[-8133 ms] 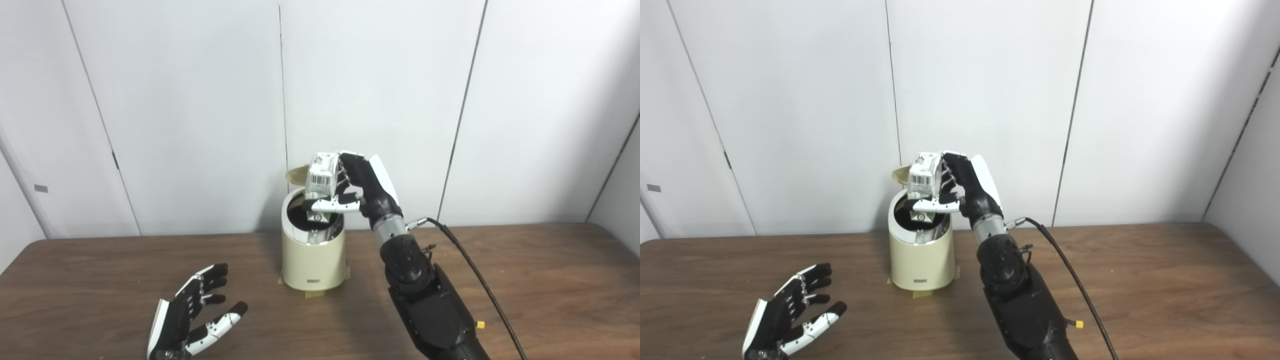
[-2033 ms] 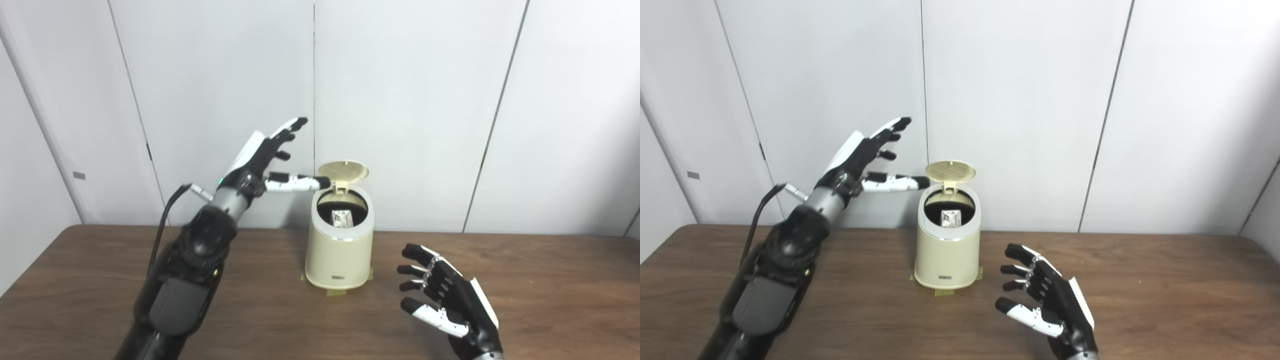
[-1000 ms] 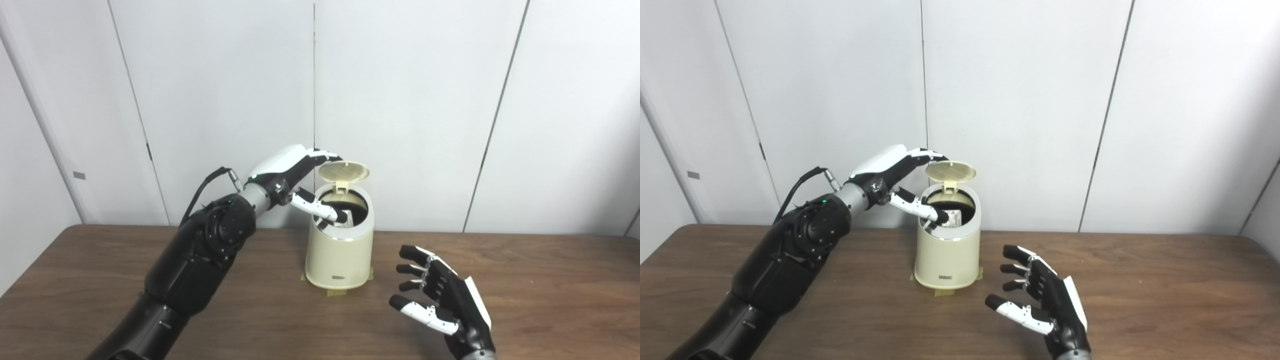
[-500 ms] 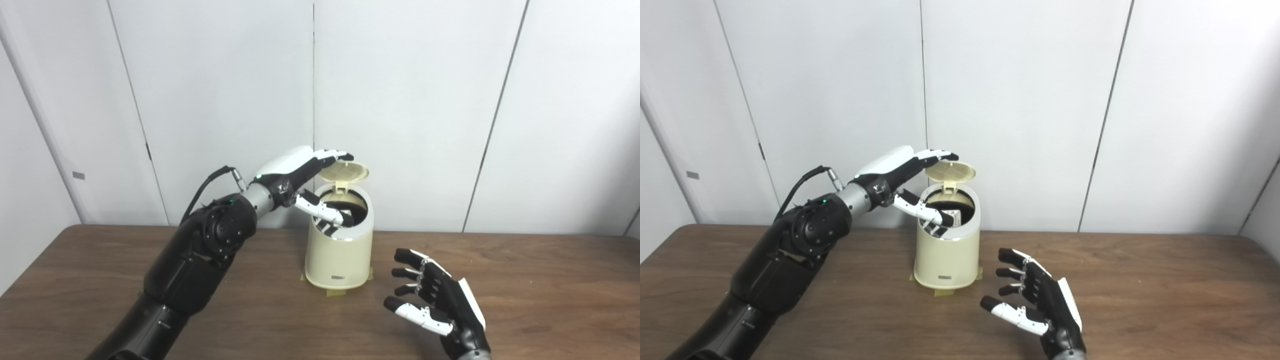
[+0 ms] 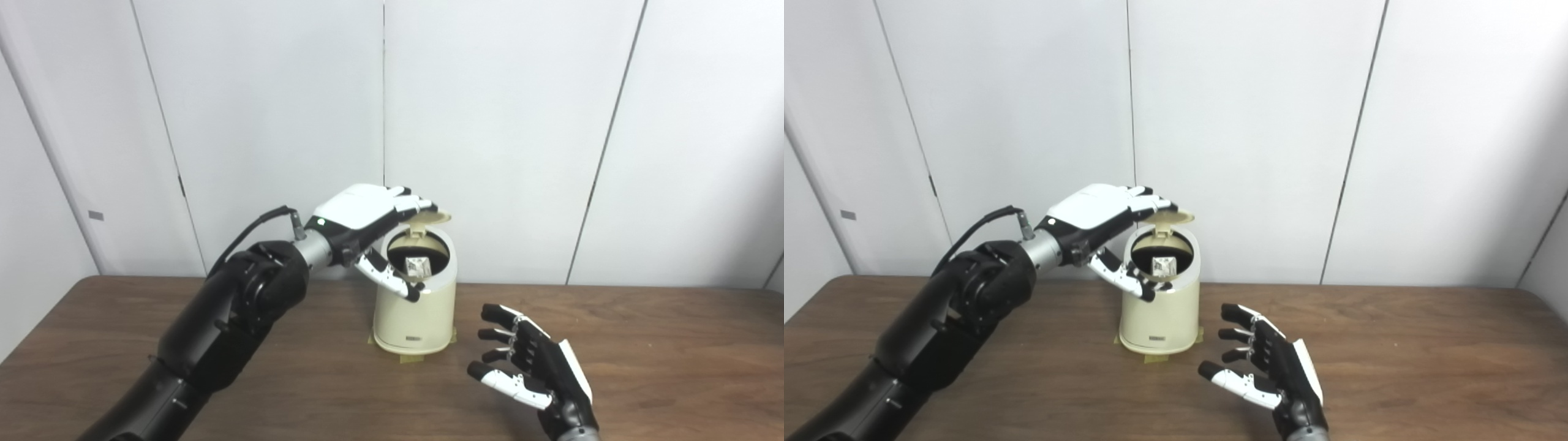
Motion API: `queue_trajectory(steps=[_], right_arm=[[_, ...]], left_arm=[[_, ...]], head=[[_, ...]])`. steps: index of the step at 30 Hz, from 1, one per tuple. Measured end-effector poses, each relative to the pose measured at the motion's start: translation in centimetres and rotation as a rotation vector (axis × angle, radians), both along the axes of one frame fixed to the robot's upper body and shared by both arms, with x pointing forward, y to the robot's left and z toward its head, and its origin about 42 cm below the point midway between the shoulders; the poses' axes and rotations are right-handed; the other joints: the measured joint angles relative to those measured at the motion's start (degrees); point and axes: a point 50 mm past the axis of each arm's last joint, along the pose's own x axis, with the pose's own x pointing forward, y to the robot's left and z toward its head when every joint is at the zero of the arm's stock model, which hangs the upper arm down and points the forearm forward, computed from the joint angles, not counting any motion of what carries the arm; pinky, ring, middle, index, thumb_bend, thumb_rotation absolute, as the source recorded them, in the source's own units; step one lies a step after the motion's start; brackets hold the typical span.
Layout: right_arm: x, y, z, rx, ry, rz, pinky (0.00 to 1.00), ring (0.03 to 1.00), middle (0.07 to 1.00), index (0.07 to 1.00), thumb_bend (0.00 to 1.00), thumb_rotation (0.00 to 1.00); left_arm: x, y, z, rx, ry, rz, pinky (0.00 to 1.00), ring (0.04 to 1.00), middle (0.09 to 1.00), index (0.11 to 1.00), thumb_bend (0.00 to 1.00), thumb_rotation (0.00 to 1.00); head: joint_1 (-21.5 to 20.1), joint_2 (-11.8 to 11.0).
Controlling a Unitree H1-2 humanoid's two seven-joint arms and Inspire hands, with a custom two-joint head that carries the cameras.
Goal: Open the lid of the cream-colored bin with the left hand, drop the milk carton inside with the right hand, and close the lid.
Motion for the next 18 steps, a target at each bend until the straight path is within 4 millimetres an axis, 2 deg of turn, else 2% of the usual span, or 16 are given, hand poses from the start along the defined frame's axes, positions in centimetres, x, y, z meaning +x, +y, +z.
queue_trajectory(steps=[8, 18], right_arm=[[0.0, 0.0, 0.2, 0.003, -0.006, -0.003, 0.56, 0.728, 0.797, 0.760, 0.76, 0.33], [-0.1, 0.1, 0.6, -0.003, -0.004, -0.003, 0.55, 0.724, 0.793, 0.756, 0.76, 0.34]], left_arm=[[-0.4, 0.0, -0.4, 0.068, -0.001, 0.019, 1.00, 1.000, 0.878, 0.858, 0.96, 0.41], [-0.8, 0.7, -2.2, 0.056, 0.052, 0.032, 1.00, 1.000, 0.873, 0.856, 0.97, 0.45]], head=[[0.00, 0.44], [0.09, 1.14]])
